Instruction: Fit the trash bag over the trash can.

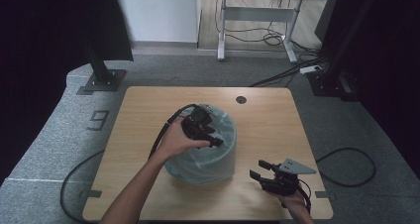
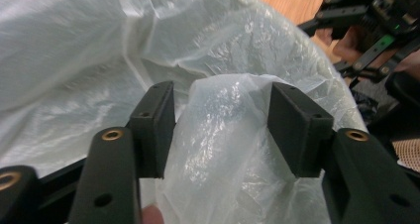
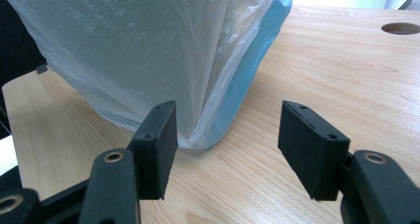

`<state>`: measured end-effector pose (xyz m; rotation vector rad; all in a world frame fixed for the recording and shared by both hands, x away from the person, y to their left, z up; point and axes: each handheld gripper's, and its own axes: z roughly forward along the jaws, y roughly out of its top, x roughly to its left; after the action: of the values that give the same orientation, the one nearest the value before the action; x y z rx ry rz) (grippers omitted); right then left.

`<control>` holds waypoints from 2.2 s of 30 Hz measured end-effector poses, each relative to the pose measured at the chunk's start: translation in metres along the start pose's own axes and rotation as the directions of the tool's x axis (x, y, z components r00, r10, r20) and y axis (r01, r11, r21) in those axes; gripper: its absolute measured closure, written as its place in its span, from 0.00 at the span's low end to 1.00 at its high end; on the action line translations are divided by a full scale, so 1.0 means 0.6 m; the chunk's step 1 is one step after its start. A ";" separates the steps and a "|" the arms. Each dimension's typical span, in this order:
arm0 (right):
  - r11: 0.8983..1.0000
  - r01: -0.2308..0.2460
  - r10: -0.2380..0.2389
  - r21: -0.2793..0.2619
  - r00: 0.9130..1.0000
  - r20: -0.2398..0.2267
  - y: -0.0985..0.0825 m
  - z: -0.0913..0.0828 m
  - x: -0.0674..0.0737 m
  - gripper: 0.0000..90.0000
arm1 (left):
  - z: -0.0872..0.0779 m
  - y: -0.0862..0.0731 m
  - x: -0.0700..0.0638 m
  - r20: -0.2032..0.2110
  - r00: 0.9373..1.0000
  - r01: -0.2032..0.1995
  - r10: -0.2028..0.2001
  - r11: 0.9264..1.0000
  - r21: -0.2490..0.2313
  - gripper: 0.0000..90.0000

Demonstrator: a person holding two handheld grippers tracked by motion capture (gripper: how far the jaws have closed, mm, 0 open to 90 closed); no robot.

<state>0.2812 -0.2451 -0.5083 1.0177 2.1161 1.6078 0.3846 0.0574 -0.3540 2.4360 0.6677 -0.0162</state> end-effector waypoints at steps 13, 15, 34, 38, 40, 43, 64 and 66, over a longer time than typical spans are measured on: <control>1.000 0.004 -0.004 -0.005 1.000 0.000 0.001 -0.003 0.000 0.45 | -0.001 0.003 -0.002 0.005 1.000 -0.005 0.005 1.000 0.024 0.50; 1.000 0.004 -0.004 -0.007 1.000 0.000 0.001 -0.004 0.000 0.45 | -0.011 0.002 0.002 0.011 1.000 0.003 -0.003 1.000 -0.011 0.49; 1.000 -0.005 0.005 -0.010 1.000 0.005 -0.001 -0.009 -0.003 0.44 | -0.023 0.046 0.071 -0.029 0.995 0.090 -0.094 0.988 -0.123 0.46; 1.000 -0.009 0.009 -0.012 1.000 0.011 -0.002 -0.014 -0.006 0.45 | 0.004 0.060 0.079 -0.042 0.994 0.093 -0.096 0.993 -0.072 0.47; 1.000 -0.009 0.009 -0.016 1.000 0.012 -0.002 -0.016 -0.007 0.45 | 0.015 0.064 0.080 -0.056 0.994 0.092 -0.095 0.995 -0.047 0.47; 1.000 -0.010 0.010 -0.018 1.000 0.013 -0.002 -0.018 -0.008 0.44 | 0.031 0.067 0.080 -0.051 0.994 0.094 -0.094 0.996 -0.005 0.47; 1.000 -0.010 0.010 -0.019 1.000 0.015 -0.002 -0.021 -0.008 0.44 | -0.041 0.022 0.059 -0.061 0.997 0.047 -0.052 0.996 -0.077 0.45; 1.000 -0.010 0.010 -0.019 1.000 0.015 -0.002 -0.021 -0.007 0.44 | -0.053 0.005 0.055 -0.072 0.996 0.041 -0.046 0.997 -0.071 0.44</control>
<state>0.2760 -0.2574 -0.5060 1.0327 2.0849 1.6166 0.4103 0.0884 -0.3320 2.3647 0.7417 0.0778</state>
